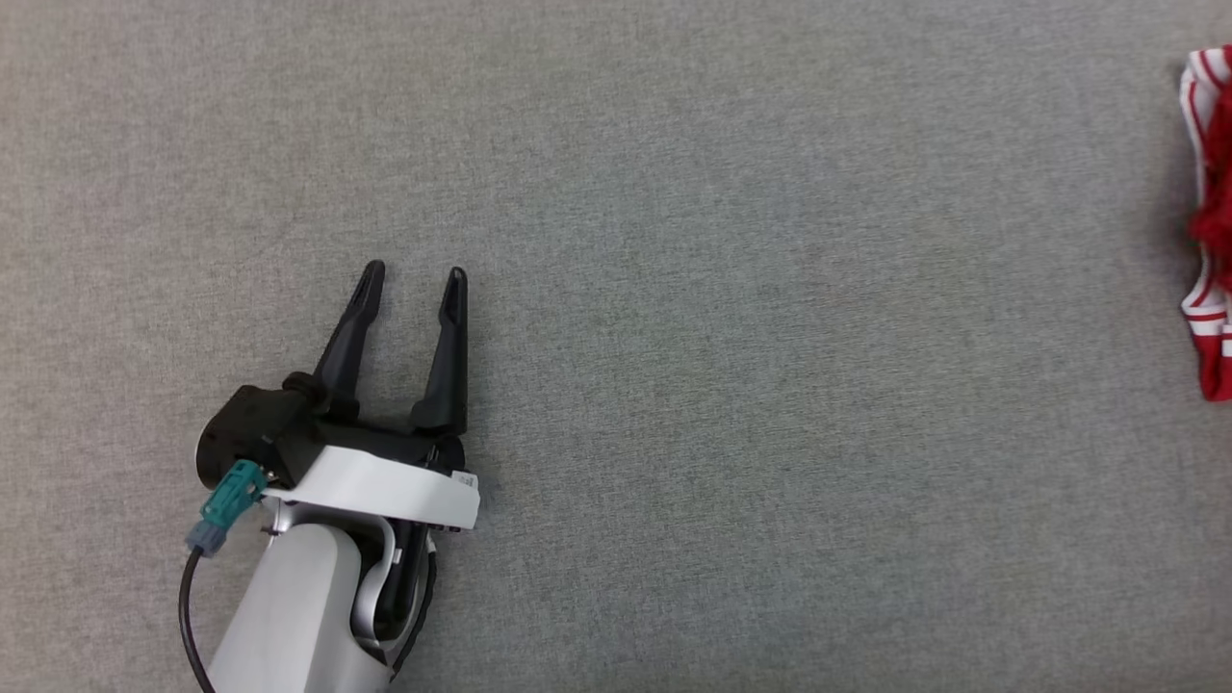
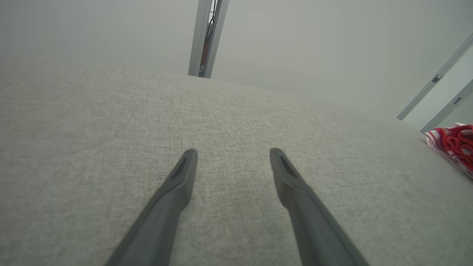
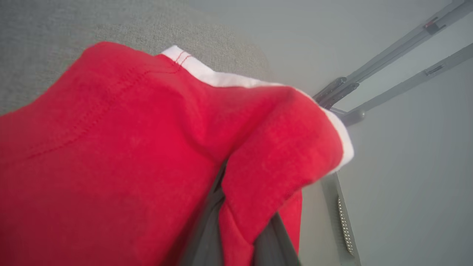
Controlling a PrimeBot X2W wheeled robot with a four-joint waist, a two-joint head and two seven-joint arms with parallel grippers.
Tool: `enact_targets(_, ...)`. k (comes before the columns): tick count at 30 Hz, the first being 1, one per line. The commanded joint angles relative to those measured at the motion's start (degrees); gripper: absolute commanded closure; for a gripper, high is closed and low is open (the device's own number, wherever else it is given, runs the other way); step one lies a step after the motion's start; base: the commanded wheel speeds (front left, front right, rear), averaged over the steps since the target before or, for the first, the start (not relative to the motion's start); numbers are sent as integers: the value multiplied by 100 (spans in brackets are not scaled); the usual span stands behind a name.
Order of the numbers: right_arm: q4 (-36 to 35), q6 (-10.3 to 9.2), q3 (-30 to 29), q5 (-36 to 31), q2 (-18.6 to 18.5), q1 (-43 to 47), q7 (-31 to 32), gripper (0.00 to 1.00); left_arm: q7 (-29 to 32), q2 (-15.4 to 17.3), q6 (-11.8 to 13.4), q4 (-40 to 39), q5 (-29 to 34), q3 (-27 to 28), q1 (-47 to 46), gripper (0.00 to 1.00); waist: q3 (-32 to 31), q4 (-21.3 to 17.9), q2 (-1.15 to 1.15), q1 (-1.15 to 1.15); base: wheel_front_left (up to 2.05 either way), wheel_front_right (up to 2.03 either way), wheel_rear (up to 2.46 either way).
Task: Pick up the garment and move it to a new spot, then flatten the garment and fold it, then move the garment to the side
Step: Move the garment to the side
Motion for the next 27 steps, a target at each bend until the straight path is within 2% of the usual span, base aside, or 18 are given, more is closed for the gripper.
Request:
enact_targets(1, 67, -1, -15, -261, -94, -87, 21, 100, 32, 70, -18, 176, 8, 83, 26, 0, 109, 71, 0, 0, 0, 0, 0)
enact_targets(4, 153, -2, 94, -920, -357, -5, 61, 100, 42, 86, -33, 199, 3, 103, 13, 0, 213, 128, 0, 0, 0, 0, 0)
enact_targets(13, 511, -2, 76, -1628, -202, 9, 97, 100, 62, 114, -41, 266, 1, 175, -12, 0, 450, 226, 0, 0, 0, 0, 0)
enact_targets(14, 517, -1, 92, -1693, -167, 3, 108, 65, 63, 118, -37, 277, 0, 183, -10, 0, 459, 230, 0, 0, 0, 0, 0)
enact_targets(15, 505, -1, 71, -1746, -134, -32, 84, 0, 63, 120, -37, 288, -10, 189, -16, 0, 467, 235, 0, 0, 0, 0, 0)
enact_targets(21, 599, -1, 35, -1914, -42, -144, 28, 0, 63, 133, -31, 332, -91, 217, -58, 0, 420, 275, 0, 0, 0, 0, 0)
enact_targets(27, 527, -1, 8, -2044, -205, -222, 140, 0, 54, 119, 10, 268, -200, 171, 48, 0, 170, 309, 0, 0, 0, 0, 0)
